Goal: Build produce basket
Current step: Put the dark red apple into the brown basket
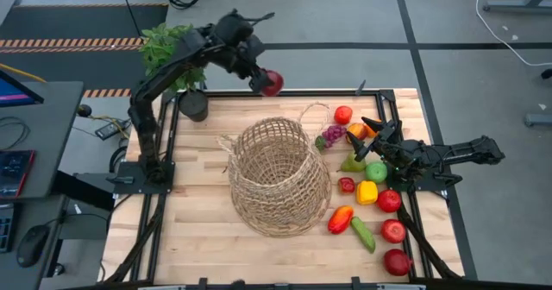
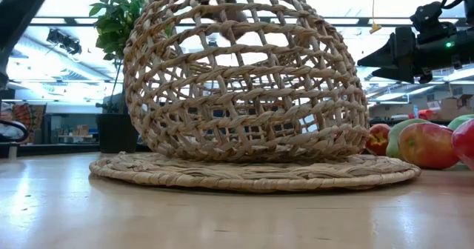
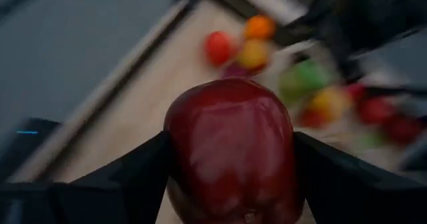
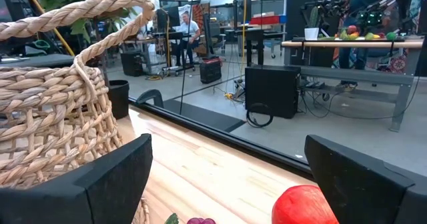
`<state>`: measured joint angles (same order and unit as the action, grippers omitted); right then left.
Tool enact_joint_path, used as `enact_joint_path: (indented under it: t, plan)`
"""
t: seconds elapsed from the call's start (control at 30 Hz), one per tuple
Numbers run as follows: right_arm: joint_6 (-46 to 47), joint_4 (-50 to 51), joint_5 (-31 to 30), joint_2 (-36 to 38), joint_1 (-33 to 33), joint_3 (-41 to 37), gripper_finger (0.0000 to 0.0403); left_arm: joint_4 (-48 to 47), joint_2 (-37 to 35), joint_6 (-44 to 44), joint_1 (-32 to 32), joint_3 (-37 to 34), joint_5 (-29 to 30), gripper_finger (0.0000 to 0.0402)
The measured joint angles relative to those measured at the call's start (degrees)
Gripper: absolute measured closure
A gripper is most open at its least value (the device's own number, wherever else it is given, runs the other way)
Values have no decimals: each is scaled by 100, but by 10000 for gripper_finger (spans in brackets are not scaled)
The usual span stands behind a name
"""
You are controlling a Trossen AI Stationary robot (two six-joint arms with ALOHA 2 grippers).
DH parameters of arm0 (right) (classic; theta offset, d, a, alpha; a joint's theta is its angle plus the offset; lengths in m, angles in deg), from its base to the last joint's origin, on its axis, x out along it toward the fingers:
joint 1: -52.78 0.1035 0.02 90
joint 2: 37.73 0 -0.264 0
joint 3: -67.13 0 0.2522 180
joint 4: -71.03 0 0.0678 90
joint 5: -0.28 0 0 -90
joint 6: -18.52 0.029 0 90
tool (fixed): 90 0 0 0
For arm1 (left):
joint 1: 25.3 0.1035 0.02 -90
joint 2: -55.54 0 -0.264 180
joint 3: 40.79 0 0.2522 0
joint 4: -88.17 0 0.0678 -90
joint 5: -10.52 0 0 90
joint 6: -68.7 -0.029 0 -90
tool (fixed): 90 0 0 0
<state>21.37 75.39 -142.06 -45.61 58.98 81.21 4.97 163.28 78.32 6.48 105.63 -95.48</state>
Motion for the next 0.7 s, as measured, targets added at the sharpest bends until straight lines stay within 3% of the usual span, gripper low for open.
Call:
enact_joint_path:
  t: [0.13, 0.33, 0.5, 0.7]
  plan:
    - [-2, 1, 1, 0, 1, -1, 7, 148, -261, 987, -282, 5, -283, 111]
    - [-1, -1, -1, 2, 1, 1, 7, 431, -491, 1663, -790, -2, -351, 111]
    - [1, 1, 1, 0, 1, -1, 7, 1055, -593, 1867, -1091, 65, -451, 111]
    - [-2, -2, 1, 0, 1, 1, 7, 2462, -816, 1762, -1178, 92, -834, 111]
